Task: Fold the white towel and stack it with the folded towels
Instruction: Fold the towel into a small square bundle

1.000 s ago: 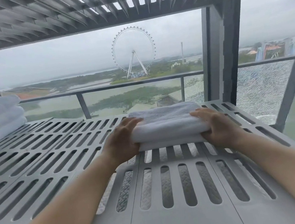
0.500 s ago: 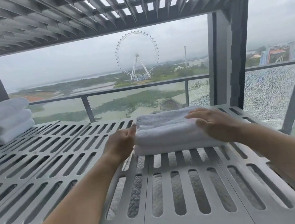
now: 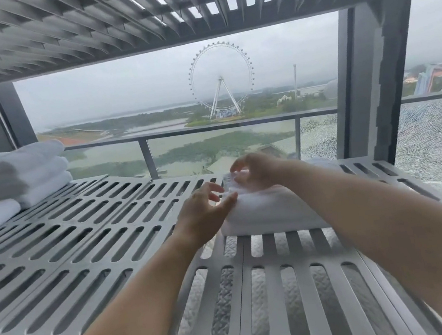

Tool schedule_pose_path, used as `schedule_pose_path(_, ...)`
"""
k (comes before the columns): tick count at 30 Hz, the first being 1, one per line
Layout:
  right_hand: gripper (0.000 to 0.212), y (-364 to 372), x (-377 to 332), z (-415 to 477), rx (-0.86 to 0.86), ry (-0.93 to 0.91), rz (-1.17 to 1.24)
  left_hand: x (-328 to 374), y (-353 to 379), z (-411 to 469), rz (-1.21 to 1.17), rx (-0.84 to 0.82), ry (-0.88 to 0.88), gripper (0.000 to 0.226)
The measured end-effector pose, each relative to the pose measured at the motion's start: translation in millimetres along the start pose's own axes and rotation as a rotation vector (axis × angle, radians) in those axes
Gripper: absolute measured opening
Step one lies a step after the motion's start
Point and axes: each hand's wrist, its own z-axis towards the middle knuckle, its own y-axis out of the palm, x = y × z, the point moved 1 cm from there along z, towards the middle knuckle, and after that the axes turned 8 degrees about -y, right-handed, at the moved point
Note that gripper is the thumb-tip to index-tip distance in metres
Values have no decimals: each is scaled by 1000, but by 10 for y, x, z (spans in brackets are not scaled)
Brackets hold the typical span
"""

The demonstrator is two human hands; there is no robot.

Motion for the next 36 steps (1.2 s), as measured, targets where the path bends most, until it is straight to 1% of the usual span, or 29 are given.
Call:
schedule_pose_path(3,36,15,59,64,19,13,28,2,16,58,18,8,42,24)
schedule_pose_path(6,34,38,119,116,15,28,13,-11,58,119,31,-23,23,21)
schedule_pose_path(11,21,42,149,193,37,21,-34,-80,108,180,-12,-59,-28,21)
schedule_pose_path(15,13,-61,163,210,149,-27,21,-125,140,180,-96,-28,-31,22)
schedule_pose_path(17,8,4,196,179,221,-4,71,-128,135,171,-109,-29,-17,23)
schedule_pose_path(19,6,163,231,136,263,44,115,-123,130,161,-76,-20,-8,27)
schedule_pose_path(22,8,284,244,84,337,59,131,-61,90,219,-51,-30,-75,35)
schedule_pose_path(23,9,277,241,77,354,51,125,-9,64,278,-26,-40,-98,33)
schedule_pose_path(26,11,234,224,44,413,39,127,176,-29,516,105,-22,-101,16)
schedule_pose_path(28,11,213,213,32,436,31,144,246,-16,644,202,-74,-98,12)
schedule_pose_path(30,16,139,247,-2,419,28,146,281,57,719,284,-166,-128,19)
schedule_pose_path(31,19,90,278,-38,384,28,141,285,85,736,302,-185,-149,24)
schedule_pose_path(34,24,-30,404,-230,230,13,93,260,135,783,276,-142,-166,33)
schedule_pose_path(36,25,-73,492,-387,159,8,57,241,174,799,239,-103,-156,38)
